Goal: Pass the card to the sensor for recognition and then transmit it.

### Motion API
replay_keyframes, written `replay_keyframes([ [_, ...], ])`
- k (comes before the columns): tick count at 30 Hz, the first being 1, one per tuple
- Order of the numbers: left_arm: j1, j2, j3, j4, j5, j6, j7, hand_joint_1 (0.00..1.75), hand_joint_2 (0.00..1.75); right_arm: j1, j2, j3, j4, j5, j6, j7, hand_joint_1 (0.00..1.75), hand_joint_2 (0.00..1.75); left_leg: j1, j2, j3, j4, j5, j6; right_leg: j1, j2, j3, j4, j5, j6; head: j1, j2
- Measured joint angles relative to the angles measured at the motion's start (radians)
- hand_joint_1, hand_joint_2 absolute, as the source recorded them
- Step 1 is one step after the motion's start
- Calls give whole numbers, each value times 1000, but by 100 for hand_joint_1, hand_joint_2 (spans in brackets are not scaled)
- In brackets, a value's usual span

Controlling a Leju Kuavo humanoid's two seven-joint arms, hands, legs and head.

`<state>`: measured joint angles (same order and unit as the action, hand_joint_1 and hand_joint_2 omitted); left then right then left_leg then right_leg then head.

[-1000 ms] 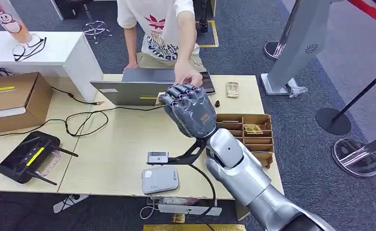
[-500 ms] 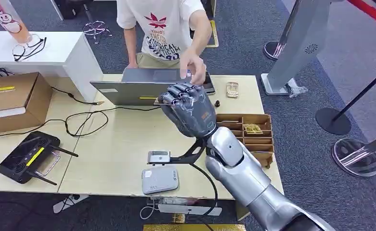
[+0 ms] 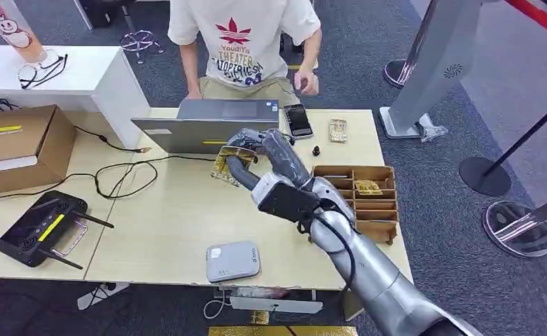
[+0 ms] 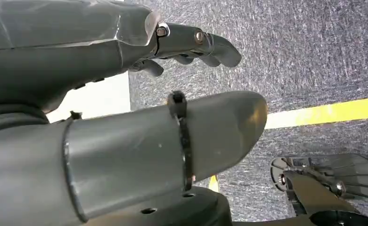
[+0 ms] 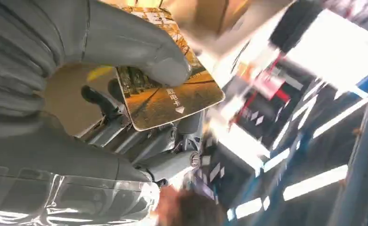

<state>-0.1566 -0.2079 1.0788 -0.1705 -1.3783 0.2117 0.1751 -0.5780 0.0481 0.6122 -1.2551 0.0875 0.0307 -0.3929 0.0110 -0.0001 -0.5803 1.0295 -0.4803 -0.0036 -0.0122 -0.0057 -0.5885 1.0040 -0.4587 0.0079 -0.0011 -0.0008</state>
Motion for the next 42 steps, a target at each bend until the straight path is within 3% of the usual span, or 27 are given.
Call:
replay_keyframes([
  [2,1,0,0,0,1,-2,-1,0,0,2,0,-18,-6,-108,87,20,175,175,0,0,0,0,0,0,0,0,0,0,0,0,0,0],
  [7,3,2,-2,0,3,-5,-8,0,0,6,0,-39,-5,-282,222,70,175,175,0,0,0,0,0,0,0,0,0,0,0,0,0,0],
  [12,5,3,-6,0,5,-6,-9,0,0,11,-4,-40,-1,-347,275,88,175,175,0,0,0,0,0,0,0,0,0,0,0,0,0,0],
  [25,10,3,-7,0,25,-3,-10,0,0,14,-8,5,59,-394,325,100,175,175,0,0,0,0,0,0,0,0,0,0,0,0,0,0],
  [42,10,3,-7,0,29,-6,1,0,0,6,-3,50,130,-397,330,99,175,175,0,0,0,0,0,0,0,0,0,0,0,0,0,0],
])
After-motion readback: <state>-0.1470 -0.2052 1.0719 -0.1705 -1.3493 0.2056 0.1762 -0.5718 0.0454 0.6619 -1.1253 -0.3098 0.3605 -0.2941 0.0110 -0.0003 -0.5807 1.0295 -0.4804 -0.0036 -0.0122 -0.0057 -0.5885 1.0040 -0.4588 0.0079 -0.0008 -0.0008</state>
